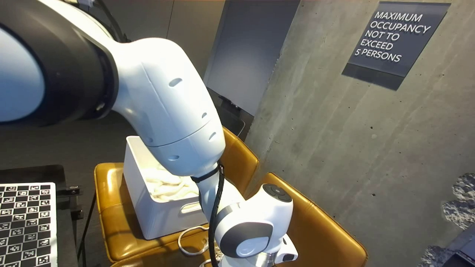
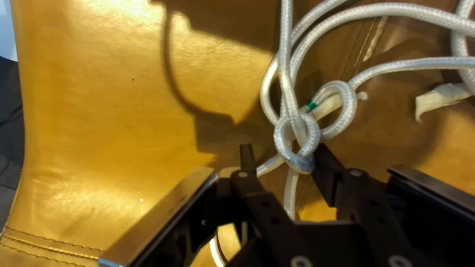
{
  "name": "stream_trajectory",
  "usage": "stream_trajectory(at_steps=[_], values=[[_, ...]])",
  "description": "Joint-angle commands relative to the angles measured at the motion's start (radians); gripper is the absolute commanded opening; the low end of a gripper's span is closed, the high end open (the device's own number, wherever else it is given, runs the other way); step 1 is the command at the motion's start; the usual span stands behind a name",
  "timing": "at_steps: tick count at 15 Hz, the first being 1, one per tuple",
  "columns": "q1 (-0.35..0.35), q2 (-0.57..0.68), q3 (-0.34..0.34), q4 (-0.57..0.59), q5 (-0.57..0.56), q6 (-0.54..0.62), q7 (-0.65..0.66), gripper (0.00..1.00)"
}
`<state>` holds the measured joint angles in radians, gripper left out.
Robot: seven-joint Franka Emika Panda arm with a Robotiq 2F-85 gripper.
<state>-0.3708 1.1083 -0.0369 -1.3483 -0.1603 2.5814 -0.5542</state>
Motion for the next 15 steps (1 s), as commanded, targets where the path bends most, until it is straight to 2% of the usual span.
stream_trajectory(at_steps=[1, 2, 4, 9, 15], values=[[-0.015, 0.032, 0.003, 0.062, 0.006, -0.041, -0.003, 0.14], [-0.016, 0.03, 0.003, 0.061, 0.007, -0.044, -0.003, 0.05], [-0.015, 0.02, 0.004, 0.05, 0.008, -0.051, 0.001, 0.0], [0.007, -0.101, 0.012, -0.062, 0.01, -0.068, 0.028, 0.01], [0.056, -0.391, 0.036, -0.303, -0.002, -0.03, 0.025, 0.01]])
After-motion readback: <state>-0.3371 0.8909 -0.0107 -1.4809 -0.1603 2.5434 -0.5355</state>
